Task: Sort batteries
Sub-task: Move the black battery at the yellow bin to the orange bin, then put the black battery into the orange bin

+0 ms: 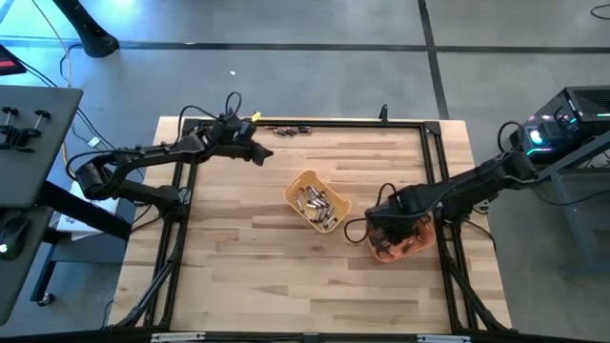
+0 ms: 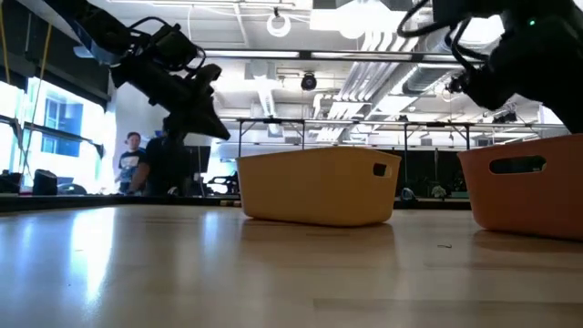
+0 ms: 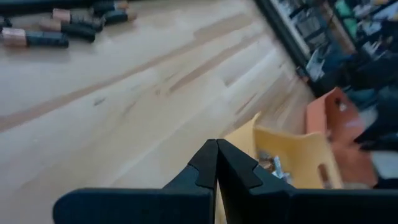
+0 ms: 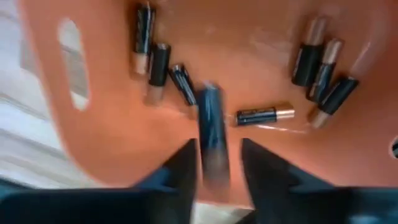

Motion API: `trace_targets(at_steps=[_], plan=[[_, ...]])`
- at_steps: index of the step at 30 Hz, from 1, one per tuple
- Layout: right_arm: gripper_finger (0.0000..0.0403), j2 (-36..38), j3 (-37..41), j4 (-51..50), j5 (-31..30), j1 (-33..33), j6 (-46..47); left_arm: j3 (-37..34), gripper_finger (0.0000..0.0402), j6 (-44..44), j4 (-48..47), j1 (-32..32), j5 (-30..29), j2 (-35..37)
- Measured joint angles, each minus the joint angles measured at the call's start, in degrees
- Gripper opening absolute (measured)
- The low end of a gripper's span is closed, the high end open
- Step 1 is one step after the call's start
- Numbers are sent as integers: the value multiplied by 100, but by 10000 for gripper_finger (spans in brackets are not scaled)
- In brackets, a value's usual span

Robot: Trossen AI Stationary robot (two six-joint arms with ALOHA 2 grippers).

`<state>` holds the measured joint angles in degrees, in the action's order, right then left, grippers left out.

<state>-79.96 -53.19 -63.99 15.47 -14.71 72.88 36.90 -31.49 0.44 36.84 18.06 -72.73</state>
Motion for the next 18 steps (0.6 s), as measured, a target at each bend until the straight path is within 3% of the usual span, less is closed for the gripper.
trace_targets(at_steps=[4,7,13,18], plan=[[209,9,142,103,206,98,-550,435,0,-281,-505,0,-421,0],[260,75,-125,94,-109,263,-1198,913,0,-116,-1125,0,-950,-2],[277,207,-854,20,-1381,1095,-2442,2140,0,966,-2343,270,-2068,-597],[278,207,-1214,643,-1944,2157,-3253,3507,0,2500,-3565,679,-1897,-2131]])
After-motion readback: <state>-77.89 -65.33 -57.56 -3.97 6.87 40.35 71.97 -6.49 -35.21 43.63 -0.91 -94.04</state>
